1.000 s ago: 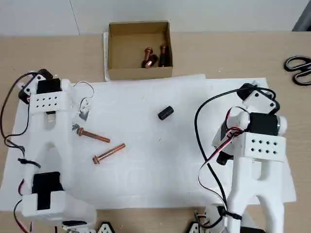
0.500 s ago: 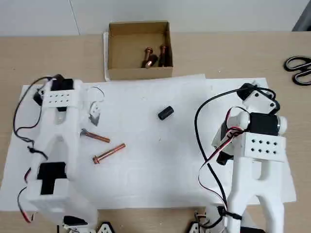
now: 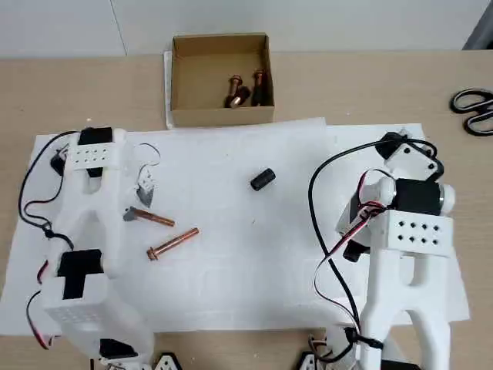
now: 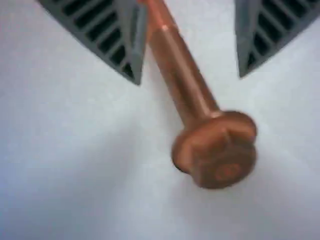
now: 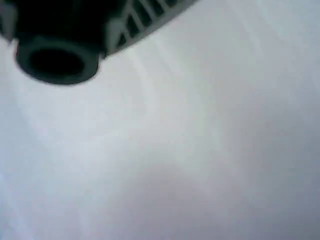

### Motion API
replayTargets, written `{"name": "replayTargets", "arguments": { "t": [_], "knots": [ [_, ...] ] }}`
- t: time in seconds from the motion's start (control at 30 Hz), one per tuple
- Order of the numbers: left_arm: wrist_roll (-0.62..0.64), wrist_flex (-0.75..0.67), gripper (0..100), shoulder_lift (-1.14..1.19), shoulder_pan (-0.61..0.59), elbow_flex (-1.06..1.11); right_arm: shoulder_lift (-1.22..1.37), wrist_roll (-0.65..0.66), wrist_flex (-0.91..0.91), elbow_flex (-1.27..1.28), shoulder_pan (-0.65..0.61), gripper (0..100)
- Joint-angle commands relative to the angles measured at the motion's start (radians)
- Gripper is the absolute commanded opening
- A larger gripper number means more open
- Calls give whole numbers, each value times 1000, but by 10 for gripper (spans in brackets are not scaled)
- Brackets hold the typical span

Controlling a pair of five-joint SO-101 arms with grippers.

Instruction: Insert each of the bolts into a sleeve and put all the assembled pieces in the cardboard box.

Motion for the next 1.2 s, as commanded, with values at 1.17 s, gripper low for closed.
{"name": "replayTargets", "arguments": {
  "t": [1.17],
  "knots": [
    [-95, 242, 6, 127, -5, -625, -31, 11, -27, -84, 1, 3]
  ]
}}
